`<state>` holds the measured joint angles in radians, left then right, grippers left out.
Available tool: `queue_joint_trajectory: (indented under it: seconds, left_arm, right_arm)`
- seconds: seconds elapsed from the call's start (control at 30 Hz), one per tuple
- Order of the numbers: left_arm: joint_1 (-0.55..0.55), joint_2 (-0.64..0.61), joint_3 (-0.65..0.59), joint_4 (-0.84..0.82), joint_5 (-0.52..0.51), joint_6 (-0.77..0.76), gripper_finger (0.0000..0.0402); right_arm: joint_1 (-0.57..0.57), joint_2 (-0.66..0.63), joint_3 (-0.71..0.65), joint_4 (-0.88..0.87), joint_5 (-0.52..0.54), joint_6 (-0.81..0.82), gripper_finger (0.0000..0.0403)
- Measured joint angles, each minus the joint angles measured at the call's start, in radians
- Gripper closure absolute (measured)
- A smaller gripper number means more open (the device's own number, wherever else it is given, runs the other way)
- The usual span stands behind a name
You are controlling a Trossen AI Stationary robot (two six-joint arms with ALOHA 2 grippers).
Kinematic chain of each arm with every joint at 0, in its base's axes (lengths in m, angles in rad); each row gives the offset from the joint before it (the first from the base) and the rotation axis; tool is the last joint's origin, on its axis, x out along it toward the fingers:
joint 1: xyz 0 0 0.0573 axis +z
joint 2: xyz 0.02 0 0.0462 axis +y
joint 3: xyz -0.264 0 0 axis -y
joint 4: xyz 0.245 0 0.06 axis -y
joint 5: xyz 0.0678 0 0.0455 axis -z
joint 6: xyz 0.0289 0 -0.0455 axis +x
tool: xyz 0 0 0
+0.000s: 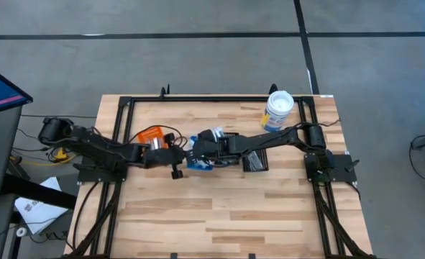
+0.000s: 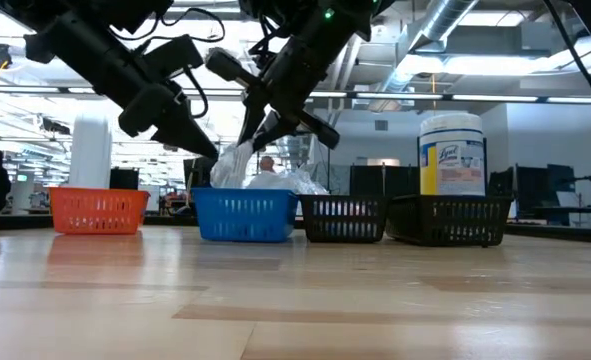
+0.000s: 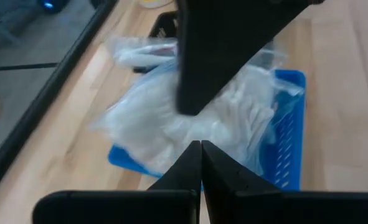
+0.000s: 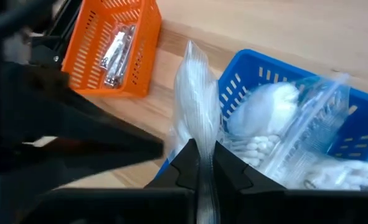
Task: Pick & Place Travel size toiletries
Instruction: Put the pack of cotton buds into the blue bin
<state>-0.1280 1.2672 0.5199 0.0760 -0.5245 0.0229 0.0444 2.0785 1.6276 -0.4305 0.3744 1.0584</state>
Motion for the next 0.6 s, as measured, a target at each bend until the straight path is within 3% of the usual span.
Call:
queue_joint_trajectory:
  seconds: [0.4,0.6]
  left_arm:
    - [0.058,0.143,0.000,0.140,0.045,0.073,0.0401]
    - [0.056,0.169,0.000,0.167,0.046,0.078,0.0401]
  right_arm:
    - [0.010,0.000,0.000,0.006,-0.012,-0.040,0.0323]
    - [0.021,0.000,0.000,0.008,-0.025,-0.066,0.0265]
